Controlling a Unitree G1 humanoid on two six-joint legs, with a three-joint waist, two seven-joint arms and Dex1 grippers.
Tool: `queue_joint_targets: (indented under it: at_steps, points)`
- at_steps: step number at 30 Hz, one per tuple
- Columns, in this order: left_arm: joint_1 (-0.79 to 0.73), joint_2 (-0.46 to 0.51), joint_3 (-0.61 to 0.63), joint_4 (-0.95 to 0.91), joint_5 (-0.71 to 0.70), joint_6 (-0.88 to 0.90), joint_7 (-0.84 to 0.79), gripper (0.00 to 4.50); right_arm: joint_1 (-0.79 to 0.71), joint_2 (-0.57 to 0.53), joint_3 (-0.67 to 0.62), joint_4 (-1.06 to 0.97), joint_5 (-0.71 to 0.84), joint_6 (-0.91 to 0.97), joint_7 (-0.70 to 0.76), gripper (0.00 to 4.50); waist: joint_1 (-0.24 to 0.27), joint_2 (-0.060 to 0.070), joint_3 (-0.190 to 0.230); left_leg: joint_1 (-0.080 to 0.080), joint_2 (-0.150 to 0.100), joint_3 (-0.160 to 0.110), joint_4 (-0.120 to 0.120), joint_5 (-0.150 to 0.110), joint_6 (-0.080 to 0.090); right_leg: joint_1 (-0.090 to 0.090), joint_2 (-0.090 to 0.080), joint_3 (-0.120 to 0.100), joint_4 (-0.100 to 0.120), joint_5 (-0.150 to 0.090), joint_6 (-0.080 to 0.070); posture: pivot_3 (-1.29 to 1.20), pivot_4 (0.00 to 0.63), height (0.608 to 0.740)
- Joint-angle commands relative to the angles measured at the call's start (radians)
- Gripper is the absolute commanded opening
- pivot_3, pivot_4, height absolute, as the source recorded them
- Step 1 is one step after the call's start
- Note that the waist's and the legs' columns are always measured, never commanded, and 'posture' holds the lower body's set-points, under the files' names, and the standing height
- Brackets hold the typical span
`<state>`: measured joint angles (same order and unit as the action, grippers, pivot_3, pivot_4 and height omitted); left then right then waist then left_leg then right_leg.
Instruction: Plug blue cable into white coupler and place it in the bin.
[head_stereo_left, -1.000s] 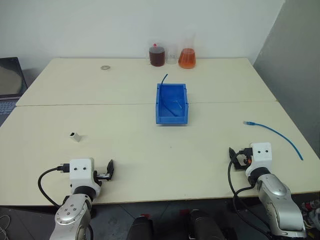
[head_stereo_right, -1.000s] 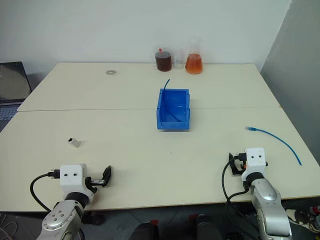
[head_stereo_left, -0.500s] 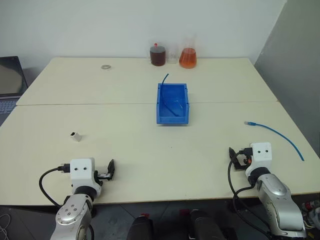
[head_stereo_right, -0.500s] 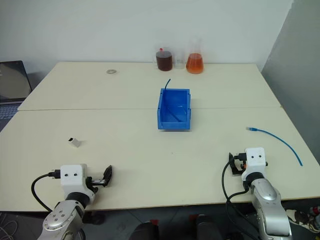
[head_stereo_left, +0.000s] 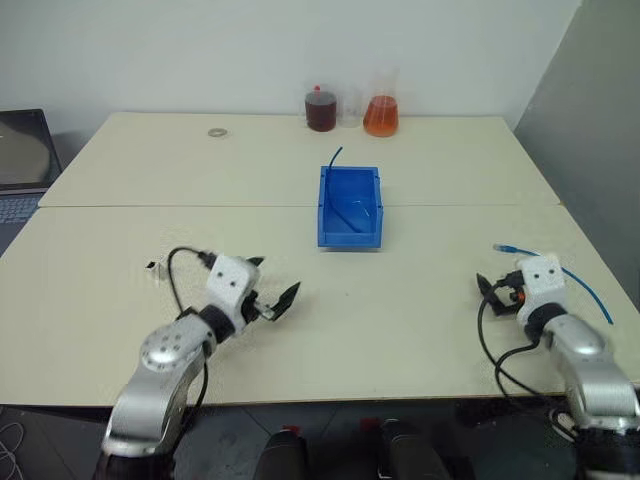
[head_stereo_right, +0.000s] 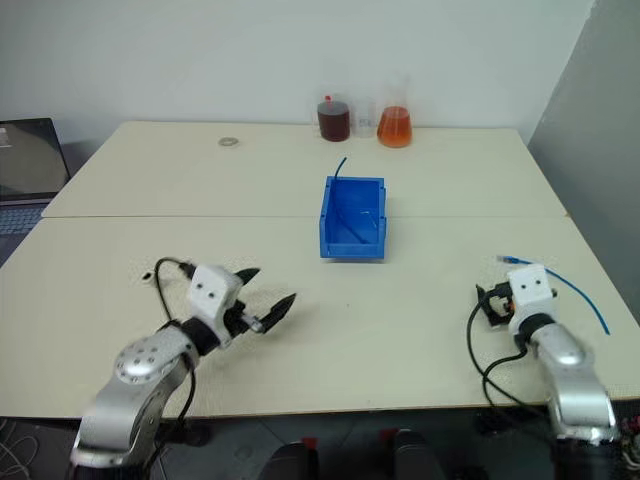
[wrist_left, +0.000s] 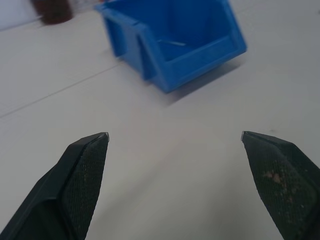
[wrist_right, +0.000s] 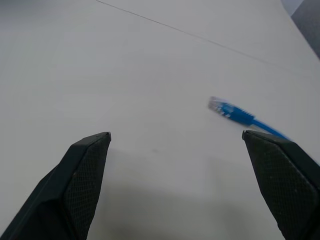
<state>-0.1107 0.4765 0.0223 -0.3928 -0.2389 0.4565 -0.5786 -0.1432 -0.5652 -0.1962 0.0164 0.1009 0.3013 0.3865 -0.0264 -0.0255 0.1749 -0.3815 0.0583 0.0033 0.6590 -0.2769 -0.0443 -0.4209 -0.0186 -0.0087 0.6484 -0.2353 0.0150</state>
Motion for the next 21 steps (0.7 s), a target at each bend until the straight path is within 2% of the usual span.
queue_joint_targets:
  at_steps: [1,5,12,16,21]
  points:
    - [-0.094,0.016,-0.081,0.014,-0.057,0.003,-0.126,4.5,-0.107,-0.093,-0.019,0.233,0.019,-0.142,0.146,4.49,0.0,0.0,0.0,0.0,0.0,0.0,0.0,0.0,0.0,0.0,0.0,0.0,0.0,0.002,0.004,0.0,0.15,0.74]
    - [-0.193,0.04,-0.194,0.065,-0.027,-0.045,-0.244,4.5,-0.291,-0.182,0.007,0.547,0.008,-0.234,0.297,4.49,-0.004,0.002,0.001,0.0,0.0,0.001,0.0,0.0,0.001,0.0,0.001,0.002,-0.001,0.003,0.004,0.0,0.15,0.74]
    - [-0.258,0.013,-0.265,0.102,-0.014,-0.087,-0.289,4.5,-0.547,-0.233,0.066,0.99,-0.054,-0.339,0.399,4.49,-0.005,0.002,0.001,0.0,0.001,0.001,0.0,-0.001,0.002,0.0,0.002,0.003,-0.001,0.003,0.003,0.0,0.15,0.74]
    - [-0.247,0.022,-0.258,0.095,-0.024,-0.081,-0.299,4.5,-0.616,-0.234,0.075,1.134,-0.06,-0.309,0.456,4.49,-0.003,0.002,0.001,0.0,0.001,0.001,0.0,-0.001,0.002,0.0,0.002,0.003,-0.001,0.005,0.0,0.0,0.15,0.74]
    - [-0.253,0.03,-0.254,0.097,-0.04,-0.066,-0.318,4.5,-0.661,-0.22,0.065,1.23,-0.061,-0.285,0.413,4.49,-0.003,0.002,0.001,0.0,0.001,0.001,0.001,-0.001,0.002,0.001,0.002,0.003,-0.001,0.006,0.0,0.0,0.15,0.74]
